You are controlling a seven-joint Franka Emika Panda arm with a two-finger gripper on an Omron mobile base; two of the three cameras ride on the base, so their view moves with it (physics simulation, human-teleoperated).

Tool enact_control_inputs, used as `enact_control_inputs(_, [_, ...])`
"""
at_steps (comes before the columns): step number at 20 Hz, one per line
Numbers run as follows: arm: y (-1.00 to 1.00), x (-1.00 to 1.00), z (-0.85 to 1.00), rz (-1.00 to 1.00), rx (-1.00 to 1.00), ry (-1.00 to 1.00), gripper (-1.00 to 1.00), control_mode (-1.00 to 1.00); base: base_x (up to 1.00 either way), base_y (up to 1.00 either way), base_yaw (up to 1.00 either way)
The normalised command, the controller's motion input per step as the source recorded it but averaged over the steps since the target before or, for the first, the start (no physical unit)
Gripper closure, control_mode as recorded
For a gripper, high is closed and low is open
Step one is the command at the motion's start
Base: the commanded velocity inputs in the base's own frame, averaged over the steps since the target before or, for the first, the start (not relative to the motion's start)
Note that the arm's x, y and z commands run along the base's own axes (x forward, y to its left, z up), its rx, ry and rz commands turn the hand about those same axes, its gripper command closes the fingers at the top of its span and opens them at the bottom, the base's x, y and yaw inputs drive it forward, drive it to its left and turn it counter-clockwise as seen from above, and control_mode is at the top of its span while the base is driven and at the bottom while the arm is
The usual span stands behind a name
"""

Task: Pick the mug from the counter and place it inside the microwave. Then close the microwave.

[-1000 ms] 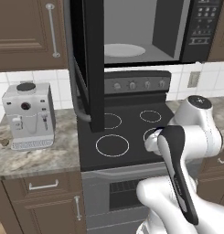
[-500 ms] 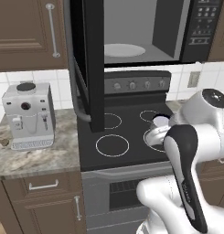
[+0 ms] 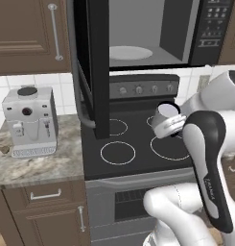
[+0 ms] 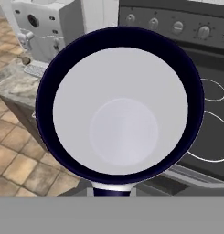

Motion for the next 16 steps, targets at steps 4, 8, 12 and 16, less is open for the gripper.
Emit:
enact_control_inputs(4, [0.00, 0.00, 0.16, 0.08, 0.03, 0.00, 1.00, -1.00, 0.00, 0.00, 0.00])
enact_control_inputs(8, [0.00, 0.00, 0.17, 0.03, 0.01, -0.02, 1.00, -1.00, 0.00, 0.00, 0.00])
enact_control_inputs(12, [0.00, 0.00, 0.13, 0.00, 0.00, -0.02, 1.00, -1.00, 0.00, 0.00, 0.00])
enact_control_inputs(16, [0.00, 0.00, 0.09, 0.00, 0.00, -0.01, 1.00, -1.00, 0.00, 0.00, 0.00])
